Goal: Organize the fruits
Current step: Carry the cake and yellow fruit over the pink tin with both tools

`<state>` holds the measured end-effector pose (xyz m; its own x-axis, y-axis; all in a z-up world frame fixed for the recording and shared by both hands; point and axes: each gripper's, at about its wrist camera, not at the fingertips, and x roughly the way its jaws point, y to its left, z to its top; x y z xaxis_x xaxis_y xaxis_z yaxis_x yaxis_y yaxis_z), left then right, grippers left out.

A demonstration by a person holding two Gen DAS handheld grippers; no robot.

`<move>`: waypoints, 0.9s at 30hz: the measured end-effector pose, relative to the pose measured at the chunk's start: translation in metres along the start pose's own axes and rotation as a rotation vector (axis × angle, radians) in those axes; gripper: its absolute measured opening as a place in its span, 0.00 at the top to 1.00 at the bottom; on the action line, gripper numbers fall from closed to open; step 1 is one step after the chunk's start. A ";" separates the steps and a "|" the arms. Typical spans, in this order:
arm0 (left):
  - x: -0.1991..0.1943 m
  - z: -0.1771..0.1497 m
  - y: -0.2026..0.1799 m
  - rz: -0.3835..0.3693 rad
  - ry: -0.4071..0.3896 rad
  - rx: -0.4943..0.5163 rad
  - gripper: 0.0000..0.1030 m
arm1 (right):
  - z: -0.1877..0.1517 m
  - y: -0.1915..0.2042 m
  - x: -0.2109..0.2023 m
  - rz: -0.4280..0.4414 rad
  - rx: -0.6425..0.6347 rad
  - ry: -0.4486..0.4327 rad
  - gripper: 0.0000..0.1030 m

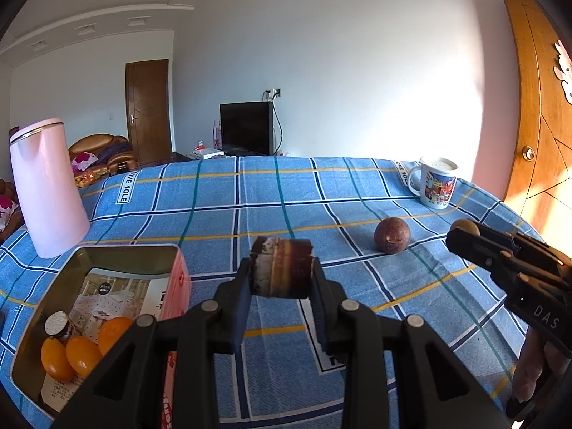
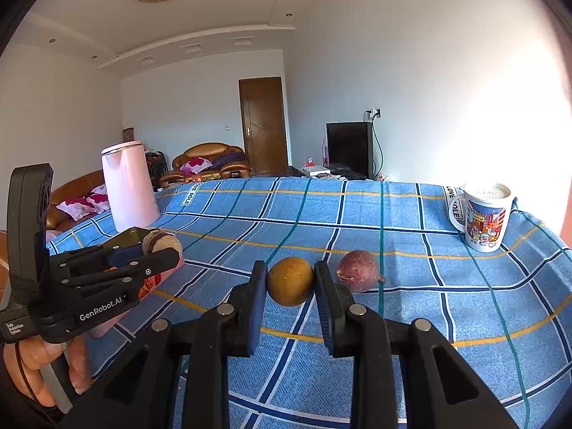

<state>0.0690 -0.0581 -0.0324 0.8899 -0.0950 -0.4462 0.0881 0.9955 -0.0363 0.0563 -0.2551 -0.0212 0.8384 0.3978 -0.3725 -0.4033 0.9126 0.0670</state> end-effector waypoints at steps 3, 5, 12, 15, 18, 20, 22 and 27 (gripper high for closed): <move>-0.003 0.000 -0.001 0.004 -0.016 0.005 0.69 | 0.000 0.000 -0.001 0.000 -0.003 -0.007 0.73; -0.005 0.000 -0.002 0.009 -0.027 0.009 0.69 | 0.000 0.001 -0.003 -0.001 -0.006 -0.013 0.73; -0.009 -0.001 -0.004 0.013 -0.052 0.015 0.69 | 0.000 0.004 -0.007 -0.001 -0.018 -0.031 0.73; -0.013 -0.001 -0.006 0.023 -0.067 0.024 0.69 | 0.000 0.006 -0.010 0.000 -0.024 -0.043 0.73; -0.016 -0.001 -0.008 0.030 -0.080 0.034 0.69 | 0.001 0.007 -0.014 0.002 -0.030 -0.066 0.73; -0.017 -0.001 -0.009 0.034 -0.087 0.038 0.69 | 0.000 0.008 -0.016 0.000 -0.037 -0.078 0.73; -0.018 -0.002 -0.010 0.036 -0.095 0.041 0.69 | 0.001 0.010 -0.017 -0.003 -0.044 -0.084 0.73; -0.021 -0.002 -0.012 0.047 -0.110 0.052 0.69 | 0.000 0.013 -0.019 -0.013 -0.059 -0.094 0.73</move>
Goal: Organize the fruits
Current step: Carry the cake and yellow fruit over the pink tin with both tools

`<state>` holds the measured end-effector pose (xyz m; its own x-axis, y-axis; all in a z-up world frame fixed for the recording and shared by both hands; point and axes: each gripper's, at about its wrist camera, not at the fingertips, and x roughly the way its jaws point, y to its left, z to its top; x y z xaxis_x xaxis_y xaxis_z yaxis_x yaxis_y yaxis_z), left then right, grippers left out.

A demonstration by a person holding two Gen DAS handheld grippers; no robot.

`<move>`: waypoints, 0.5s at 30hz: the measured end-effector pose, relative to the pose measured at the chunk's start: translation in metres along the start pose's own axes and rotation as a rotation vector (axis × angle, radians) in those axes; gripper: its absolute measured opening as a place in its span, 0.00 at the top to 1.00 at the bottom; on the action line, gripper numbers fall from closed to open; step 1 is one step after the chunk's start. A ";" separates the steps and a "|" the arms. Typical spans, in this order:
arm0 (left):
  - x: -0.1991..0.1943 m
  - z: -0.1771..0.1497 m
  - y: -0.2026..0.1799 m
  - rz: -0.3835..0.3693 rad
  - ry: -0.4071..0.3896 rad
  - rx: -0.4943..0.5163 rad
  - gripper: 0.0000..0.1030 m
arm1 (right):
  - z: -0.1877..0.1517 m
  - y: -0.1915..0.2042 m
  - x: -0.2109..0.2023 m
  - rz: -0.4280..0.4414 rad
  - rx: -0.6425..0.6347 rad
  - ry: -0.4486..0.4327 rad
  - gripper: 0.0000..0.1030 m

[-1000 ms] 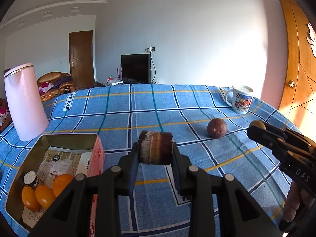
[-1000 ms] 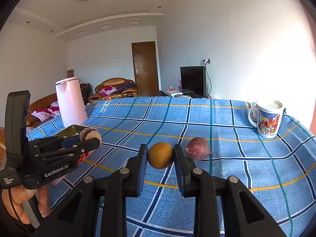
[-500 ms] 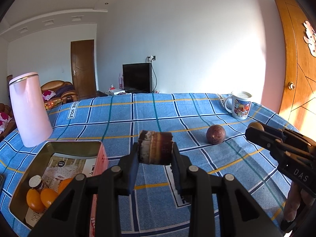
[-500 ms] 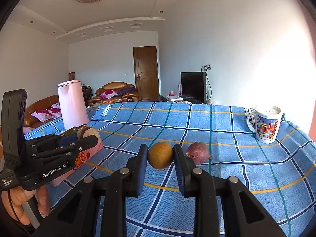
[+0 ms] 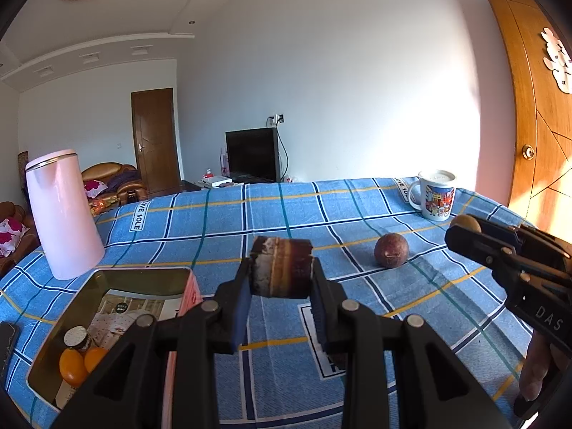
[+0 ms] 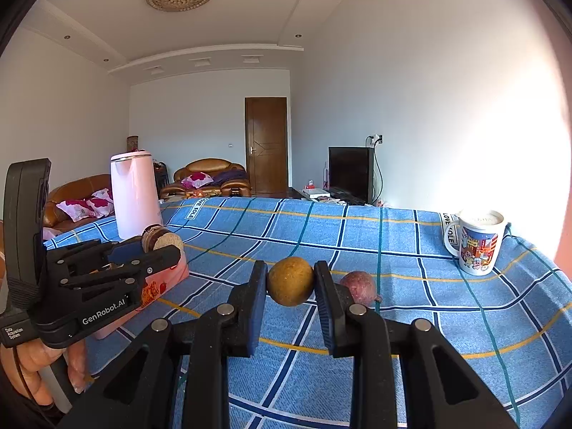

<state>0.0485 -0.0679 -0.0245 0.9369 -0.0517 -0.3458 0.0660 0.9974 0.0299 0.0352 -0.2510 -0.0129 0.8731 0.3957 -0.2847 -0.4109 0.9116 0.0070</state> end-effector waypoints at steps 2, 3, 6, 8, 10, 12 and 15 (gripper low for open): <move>0.000 0.000 0.000 -0.002 0.001 -0.001 0.69 | 0.000 0.001 0.001 -0.003 -0.005 0.003 0.73; -0.001 0.000 0.000 -0.004 0.002 -0.004 0.69 | 0.000 0.001 0.001 -0.006 -0.007 0.006 0.73; -0.001 0.000 0.002 -0.013 0.002 -0.013 0.69 | 0.000 0.002 0.002 -0.008 -0.014 0.011 0.73; -0.001 -0.001 0.003 -0.017 0.004 -0.016 0.69 | 0.000 0.003 0.002 -0.013 -0.020 0.010 0.73; -0.001 -0.001 0.003 -0.022 0.005 -0.017 0.69 | 0.000 0.005 0.002 -0.017 -0.026 0.013 0.73; -0.001 -0.001 0.002 -0.024 0.008 -0.014 0.69 | 0.000 0.005 0.003 -0.021 -0.032 0.016 0.73; -0.003 -0.001 0.002 -0.034 0.012 -0.014 0.69 | 0.000 0.006 0.003 -0.027 -0.032 0.020 0.73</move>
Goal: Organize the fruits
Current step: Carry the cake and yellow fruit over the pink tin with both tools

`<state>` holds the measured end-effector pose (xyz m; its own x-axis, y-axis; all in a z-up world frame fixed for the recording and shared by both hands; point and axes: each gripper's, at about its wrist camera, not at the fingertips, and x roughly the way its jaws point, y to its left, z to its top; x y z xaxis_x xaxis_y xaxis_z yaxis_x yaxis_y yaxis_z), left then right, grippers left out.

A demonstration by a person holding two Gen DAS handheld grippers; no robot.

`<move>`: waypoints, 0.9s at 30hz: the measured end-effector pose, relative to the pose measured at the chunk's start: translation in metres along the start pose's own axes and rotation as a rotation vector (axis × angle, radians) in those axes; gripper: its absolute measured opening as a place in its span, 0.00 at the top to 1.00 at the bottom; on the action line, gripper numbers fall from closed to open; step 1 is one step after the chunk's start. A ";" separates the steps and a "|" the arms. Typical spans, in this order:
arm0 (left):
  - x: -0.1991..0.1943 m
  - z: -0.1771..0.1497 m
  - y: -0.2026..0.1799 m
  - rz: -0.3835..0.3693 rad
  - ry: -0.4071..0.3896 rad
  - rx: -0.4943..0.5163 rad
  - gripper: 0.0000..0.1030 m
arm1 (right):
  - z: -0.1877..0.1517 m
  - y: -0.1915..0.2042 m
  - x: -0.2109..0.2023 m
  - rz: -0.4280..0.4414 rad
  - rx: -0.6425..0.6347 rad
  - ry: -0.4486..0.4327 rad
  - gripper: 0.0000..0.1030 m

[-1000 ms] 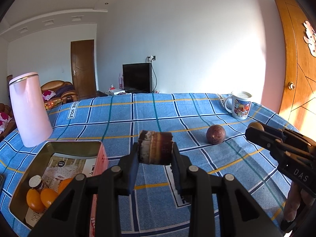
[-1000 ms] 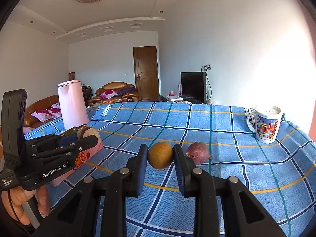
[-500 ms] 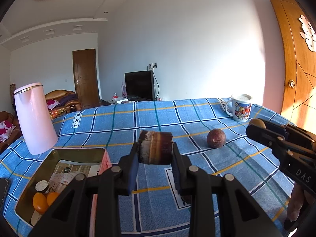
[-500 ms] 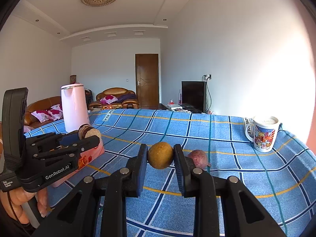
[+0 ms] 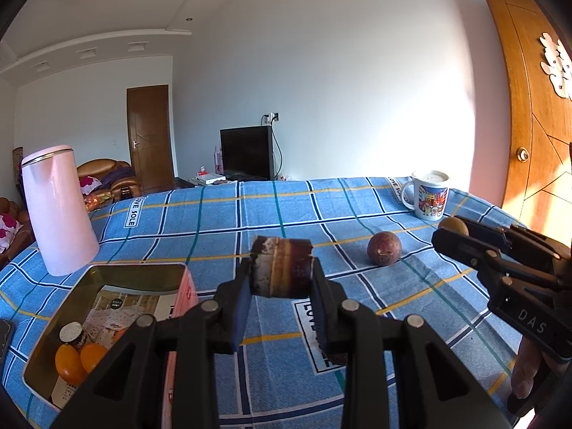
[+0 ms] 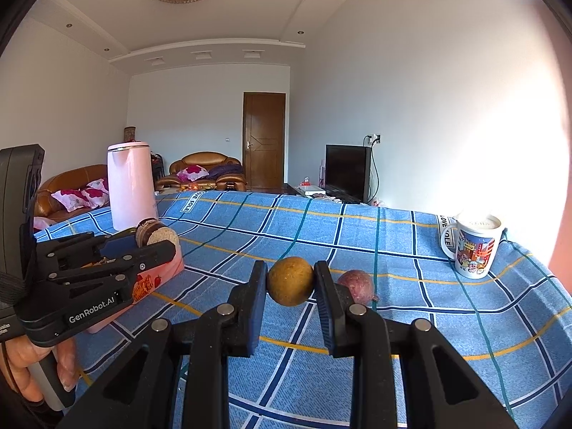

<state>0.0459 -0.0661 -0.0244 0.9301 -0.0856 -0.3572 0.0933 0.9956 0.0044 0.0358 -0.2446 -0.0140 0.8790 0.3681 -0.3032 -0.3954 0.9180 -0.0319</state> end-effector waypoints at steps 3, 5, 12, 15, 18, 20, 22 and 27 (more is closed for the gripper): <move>-0.003 0.000 0.002 -0.006 0.002 -0.002 0.69 | 0.000 0.002 0.001 -0.004 0.000 0.009 0.73; -0.006 0.001 0.006 -0.008 0.001 -0.006 0.69 | 0.001 0.005 0.001 0.003 -0.004 0.012 0.73; -0.014 0.002 0.026 0.014 0.009 -0.028 0.69 | 0.011 0.026 0.010 0.061 -0.016 0.023 0.73; -0.019 0.001 0.040 0.039 0.015 -0.043 0.69 | 0.017 0.039 0.015 0.110 -0.016 0.032 0.73; -0.024 -0.001 0.057 0.072 0.024 -0.064 0.69 | 0.023 0.058 0.021 0.159 -0.030 0.037 0.73; -0.028 -0.004 0.070 0.092 0.032 -0.080 0.69 | 0.025 0.072 0.025 0.190 -0.046 0.038 0.73; -0.032 -0.007 0.083 0.119 0.042 -0.094 0.69 | 0.027 0.087 0.029 0.222 -0.060 0.042 0.73; -0.042 -0.015 0.117 0.171 0.071 -0.148 0.69 | 0.029 0.119 0.043 0.296 -0.085 0.066 0.72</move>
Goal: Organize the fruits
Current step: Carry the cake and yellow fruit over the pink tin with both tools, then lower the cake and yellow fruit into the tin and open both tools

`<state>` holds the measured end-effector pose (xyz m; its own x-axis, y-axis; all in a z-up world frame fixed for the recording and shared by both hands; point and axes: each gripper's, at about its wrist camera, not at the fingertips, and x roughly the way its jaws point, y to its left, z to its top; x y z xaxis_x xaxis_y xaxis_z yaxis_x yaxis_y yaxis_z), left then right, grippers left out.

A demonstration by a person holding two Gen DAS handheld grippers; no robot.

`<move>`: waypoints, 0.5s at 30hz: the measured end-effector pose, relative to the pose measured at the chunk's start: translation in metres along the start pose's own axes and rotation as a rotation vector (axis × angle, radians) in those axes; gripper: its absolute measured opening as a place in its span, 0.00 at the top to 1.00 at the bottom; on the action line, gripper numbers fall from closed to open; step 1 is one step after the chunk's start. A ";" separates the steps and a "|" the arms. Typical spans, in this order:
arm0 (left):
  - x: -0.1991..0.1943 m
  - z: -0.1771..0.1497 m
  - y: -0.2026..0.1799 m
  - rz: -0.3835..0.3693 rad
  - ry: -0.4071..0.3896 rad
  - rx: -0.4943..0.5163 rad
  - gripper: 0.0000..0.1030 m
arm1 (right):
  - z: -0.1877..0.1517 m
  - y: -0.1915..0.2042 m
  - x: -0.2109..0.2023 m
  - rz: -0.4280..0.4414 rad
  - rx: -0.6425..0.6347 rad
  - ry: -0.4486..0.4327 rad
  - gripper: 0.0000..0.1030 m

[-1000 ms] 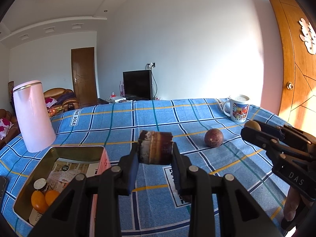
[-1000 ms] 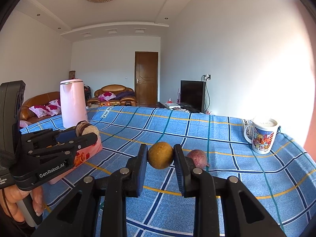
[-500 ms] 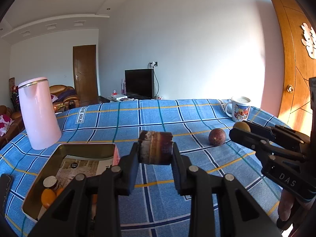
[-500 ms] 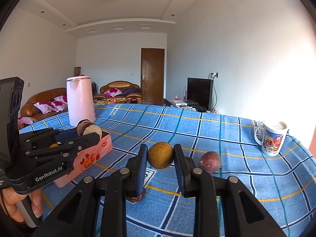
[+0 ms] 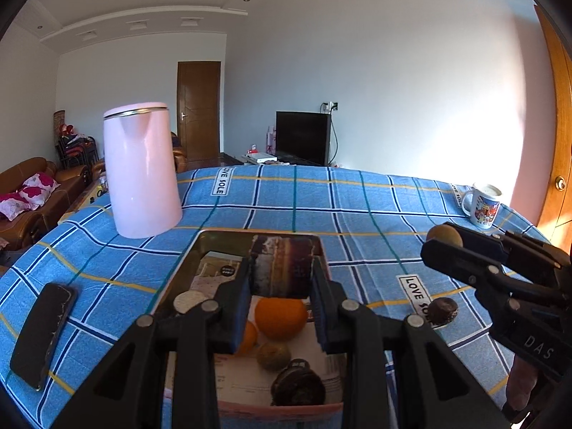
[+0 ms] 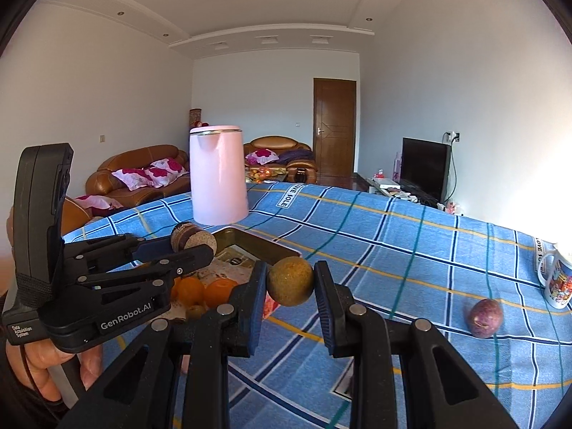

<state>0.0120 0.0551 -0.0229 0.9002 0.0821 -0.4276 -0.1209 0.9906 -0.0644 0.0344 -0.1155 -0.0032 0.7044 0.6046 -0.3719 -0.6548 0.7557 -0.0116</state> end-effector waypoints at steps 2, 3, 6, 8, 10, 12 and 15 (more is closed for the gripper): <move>-0.002 -0.002 0.013 0.018 0.008 -0.022 0.69 | 0.000 0.011 0.008 0.022 -0.020 0.010 0.73; -0.003 -0.003 0.020 0.031 0.012 -0.030 0.69 | 0.000 0.017 0.012 0.032 -0.030 0.017 0.73; -0.005 -0.007 0.032 0.043 0.022 -0.043 0.69 | 0.000 0.030 0.024 0.061 -0.054 0.040 0.72; -0.006 -0.011 0.038 0.046 0.030 -0.044 0.69 | -0.001 0.038 0.032 0.075 -0.066 0.057 0.72; -0.006 -0.016 0.043 0.054 0.045 -0.049 0.69 | -0.002 0.044 0.039 0.089 -0.076 0.077 0.72; -0.003 -0.020 0.047 0.054 0.062 -0.053 0.69 | -0.004 0.050 0.045 0.101 -0.085 0.095 0.72; -0.001 -0.025 0.052 0.059 0.075 -0.064 0.69 | -0.007 0.057 0.054 0.112 -0.096 0.126 0.72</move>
<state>-0.0058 0.1039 -0.0483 0.8570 0.1297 -0.4988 -0.2016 0.9751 -0.0929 0.0331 -0.0419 -0.0303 0.5900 0.6425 -0.4890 -0.7543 0.6547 -0.0499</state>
